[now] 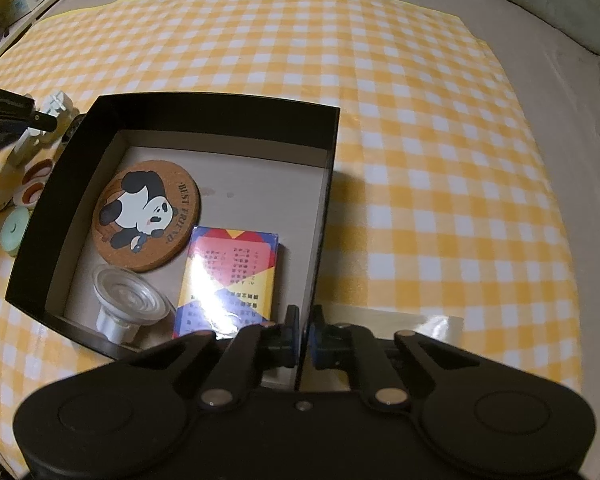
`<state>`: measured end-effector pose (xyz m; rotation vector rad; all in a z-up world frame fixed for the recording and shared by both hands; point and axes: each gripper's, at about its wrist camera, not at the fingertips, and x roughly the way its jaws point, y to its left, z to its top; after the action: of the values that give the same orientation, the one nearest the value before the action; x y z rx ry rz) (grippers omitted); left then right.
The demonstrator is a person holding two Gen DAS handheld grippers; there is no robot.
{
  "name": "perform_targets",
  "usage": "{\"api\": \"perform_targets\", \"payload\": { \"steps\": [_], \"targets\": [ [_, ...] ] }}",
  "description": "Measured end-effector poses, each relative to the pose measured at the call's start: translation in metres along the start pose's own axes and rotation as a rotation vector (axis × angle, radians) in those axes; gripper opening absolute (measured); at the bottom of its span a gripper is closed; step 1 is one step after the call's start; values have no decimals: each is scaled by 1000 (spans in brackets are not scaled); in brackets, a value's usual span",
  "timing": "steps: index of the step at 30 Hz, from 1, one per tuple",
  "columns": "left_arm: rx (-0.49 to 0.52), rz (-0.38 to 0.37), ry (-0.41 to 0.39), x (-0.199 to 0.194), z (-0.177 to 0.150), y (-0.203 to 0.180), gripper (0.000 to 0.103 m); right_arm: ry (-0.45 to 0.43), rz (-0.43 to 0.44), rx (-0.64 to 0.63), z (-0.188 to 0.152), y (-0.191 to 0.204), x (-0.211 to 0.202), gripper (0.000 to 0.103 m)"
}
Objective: Organize rigid objects
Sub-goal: 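Close the left gripper on the white tool's handle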
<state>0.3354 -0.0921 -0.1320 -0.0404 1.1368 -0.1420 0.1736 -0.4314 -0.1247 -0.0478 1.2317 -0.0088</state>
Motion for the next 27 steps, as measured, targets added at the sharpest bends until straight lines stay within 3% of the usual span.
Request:
{"api": "perform_targets", "payload": {
  "steps": [7,8,10,14,18,19,20,22,27],
  "targets": [
    [-54,-45,-17,-34,-2,23,49,0,-4,3,0,-2,0,5],
    [-58,-57,-22,-40,-2,24,25,1,-6,2,0,-2,0,5],
    [-72,-92,-19,-50,-3,27,10,2,-11,0,0,0,1,5],
    [-57,-170,-20,-70,-10,15,10,4,-17,-3,2,1,2,5],
    [-6,-168,-35,-74,-14,-3,12,3,-21,-5,1,2,2,5],
    [5,-152,-39,-72,-16,-5,18,3,-22,-6,0,2,1,5],
    [13,-131,-39,-70,-17,-6,31,2,-23,-8,0,2,1,5],
    [29,-104,-28,-62,-19,-7,42,0,-26,-12,0,3,0,5],
    [79,-81,-10,-39,-18,-12,47,1,-23,-17,-1,3,0,5]
  ]
}}
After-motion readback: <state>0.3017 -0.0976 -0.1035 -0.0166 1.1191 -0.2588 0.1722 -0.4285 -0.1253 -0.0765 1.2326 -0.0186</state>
